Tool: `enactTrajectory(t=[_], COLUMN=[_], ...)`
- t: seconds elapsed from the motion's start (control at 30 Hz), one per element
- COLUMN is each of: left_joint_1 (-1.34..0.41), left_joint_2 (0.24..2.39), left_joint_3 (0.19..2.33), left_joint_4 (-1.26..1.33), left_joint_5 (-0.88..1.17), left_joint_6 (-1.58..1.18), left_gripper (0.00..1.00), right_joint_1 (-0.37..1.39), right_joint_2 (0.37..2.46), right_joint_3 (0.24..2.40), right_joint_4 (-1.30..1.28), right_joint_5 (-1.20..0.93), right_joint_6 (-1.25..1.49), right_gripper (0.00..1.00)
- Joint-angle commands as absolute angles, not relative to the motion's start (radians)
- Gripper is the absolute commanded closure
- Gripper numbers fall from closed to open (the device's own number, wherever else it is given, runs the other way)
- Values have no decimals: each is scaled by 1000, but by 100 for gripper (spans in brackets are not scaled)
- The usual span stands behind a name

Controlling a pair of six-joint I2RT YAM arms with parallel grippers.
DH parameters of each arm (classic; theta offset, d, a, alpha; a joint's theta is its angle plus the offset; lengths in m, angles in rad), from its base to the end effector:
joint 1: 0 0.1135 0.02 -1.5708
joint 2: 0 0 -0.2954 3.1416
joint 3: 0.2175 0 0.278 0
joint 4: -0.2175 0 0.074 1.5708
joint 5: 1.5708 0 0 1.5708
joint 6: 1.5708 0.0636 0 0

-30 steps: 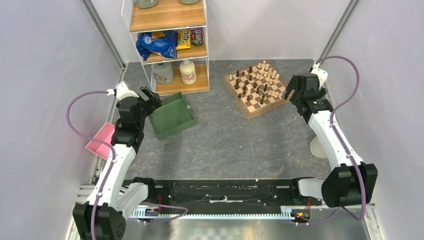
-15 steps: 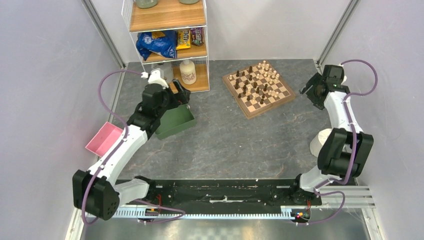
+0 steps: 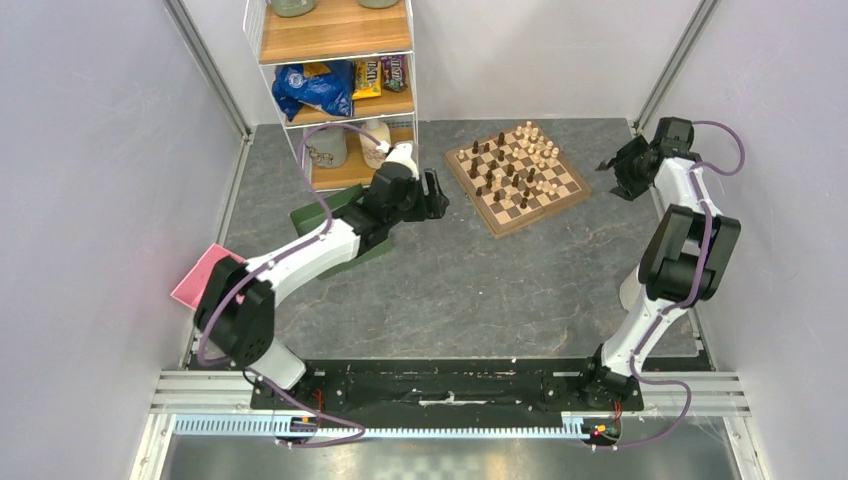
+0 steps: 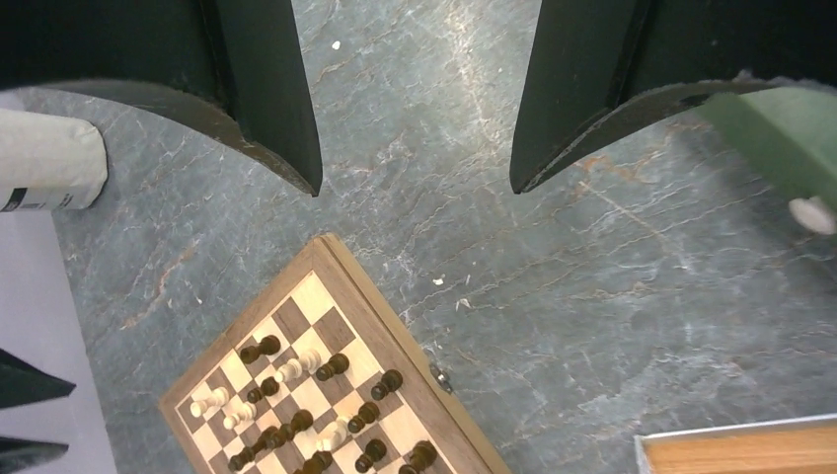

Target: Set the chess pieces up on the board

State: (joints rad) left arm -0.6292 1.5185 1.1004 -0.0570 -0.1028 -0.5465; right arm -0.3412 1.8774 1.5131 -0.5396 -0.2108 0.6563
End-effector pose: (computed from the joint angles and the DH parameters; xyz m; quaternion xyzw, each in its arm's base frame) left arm 0.3265 -0.2296 0.2903 0.0085 0.8529 -0.2520 0.4572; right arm 0.4459 -0.1442 0.2474 0.4192 0.8417 0.1492 0.3059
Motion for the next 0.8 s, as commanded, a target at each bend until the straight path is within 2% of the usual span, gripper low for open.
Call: enactTrajectory(t=[0.0, 0.2, 0.6, 0.63, 0.67, 0.77], left_joint_1=[-654, -669, -669, -667, -667, -661], left_joint_2=[1622, 1785, 2016, 2028, 2044, 2093], left_joint_3=[1198, 1283, 1419, 1432, 1451, 1504], left_joint_4=[-8, -5, 44, 44, 41, 10], left_joint_5=[-101, -77, -59, -64, -68, -77], left_joint_6=[-592, -640, -663, -658, -652, -644], left_gripper=[24, 28, 41, 48, 60, 71], right_joint_1=[-341, -345, -344, -344, -344, -344], right_joint_2=[1987, 2130, 2374, 2390, 2408, 2450], right_joint_3=[1642, 1802, 2111, 2125, 2140, 2180], right_joint_4=[-523, -558, -653, -655, -657, -671], right_joint_5=[-272, -274, -338, -349, -356, -368], right_joint_6=[682, 676, 622, 623, 623, 623], right_gripper=[30, 31, 43, 47, 50, 59])
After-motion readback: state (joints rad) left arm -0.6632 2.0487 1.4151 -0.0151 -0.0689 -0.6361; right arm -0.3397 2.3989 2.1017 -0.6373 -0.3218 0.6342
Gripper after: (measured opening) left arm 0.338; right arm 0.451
